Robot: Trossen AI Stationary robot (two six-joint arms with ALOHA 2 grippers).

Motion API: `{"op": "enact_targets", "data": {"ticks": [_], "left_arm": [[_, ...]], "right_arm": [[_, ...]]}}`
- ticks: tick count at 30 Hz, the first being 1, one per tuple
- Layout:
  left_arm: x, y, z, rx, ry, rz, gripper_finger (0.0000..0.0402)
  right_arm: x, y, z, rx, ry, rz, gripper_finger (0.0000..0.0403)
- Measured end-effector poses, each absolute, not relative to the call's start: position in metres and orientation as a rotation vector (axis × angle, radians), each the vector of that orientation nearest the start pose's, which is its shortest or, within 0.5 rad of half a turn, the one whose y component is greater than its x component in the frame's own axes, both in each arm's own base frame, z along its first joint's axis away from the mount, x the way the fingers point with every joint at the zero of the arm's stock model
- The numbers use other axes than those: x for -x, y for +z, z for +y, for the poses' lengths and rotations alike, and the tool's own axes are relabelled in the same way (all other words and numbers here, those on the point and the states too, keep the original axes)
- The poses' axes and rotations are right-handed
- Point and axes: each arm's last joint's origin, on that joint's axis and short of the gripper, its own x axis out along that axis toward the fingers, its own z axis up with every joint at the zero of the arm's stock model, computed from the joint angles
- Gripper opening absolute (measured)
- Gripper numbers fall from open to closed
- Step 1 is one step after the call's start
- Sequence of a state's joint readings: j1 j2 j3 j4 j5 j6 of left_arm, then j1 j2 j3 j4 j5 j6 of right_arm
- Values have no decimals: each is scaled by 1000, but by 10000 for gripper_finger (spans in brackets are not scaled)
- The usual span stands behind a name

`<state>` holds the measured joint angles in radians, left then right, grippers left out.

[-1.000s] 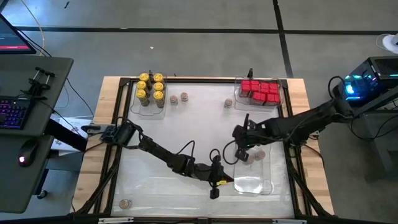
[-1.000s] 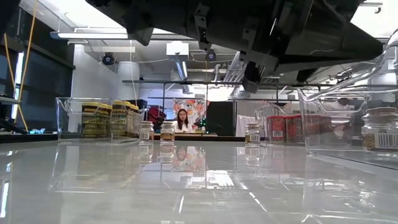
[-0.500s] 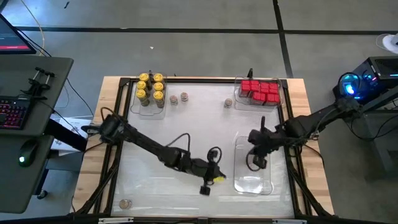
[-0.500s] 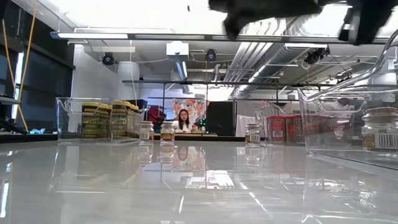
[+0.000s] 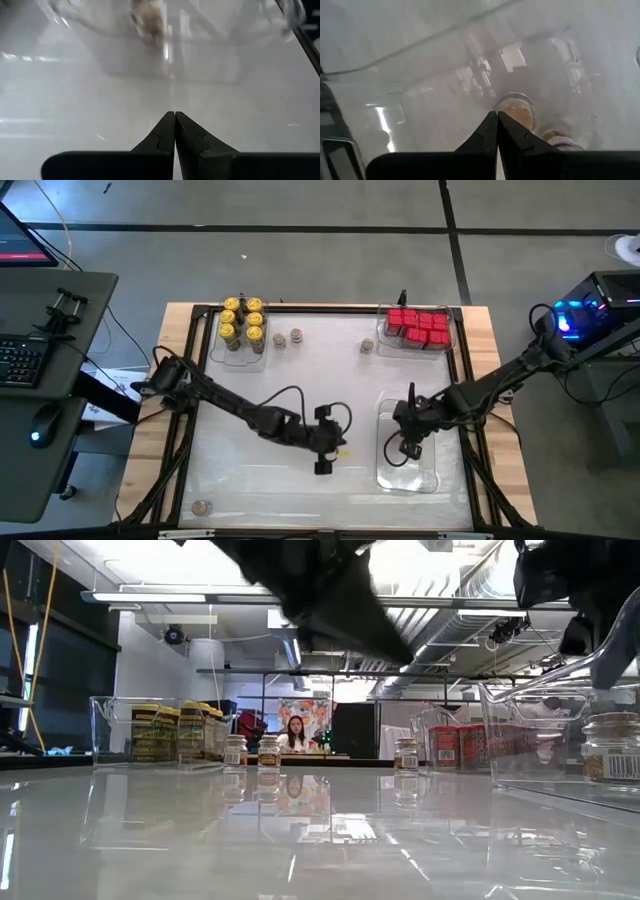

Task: Sort spices by type
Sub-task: Adjust the brown seasoning bottles in the bottom transparent bin

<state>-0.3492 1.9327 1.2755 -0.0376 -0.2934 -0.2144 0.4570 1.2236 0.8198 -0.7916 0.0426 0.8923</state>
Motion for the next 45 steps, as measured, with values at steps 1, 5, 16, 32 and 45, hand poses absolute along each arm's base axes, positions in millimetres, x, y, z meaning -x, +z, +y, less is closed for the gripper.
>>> {"op": "enact_targets", "data": {"ticks": [1,5,16,32,45], "left_arm": [[-391,182,-138,3,16,672,0],[-376,160,-146,85,22,693,0],[-348,125,-152,336,79,669,0],[-346,123,-151,345,87,674,0],[-346,123,-151,343,86,674,0]], "right_arm": [[-192,219,93,-480,-176,1227,0],[-189,212,92,-474,-179,1254,0],[-185,199,89,-494,-239,1248,0],[-179,197,78,-494,-387,1298,0],[-178,214,74,-406,-493,1285,0]]}}
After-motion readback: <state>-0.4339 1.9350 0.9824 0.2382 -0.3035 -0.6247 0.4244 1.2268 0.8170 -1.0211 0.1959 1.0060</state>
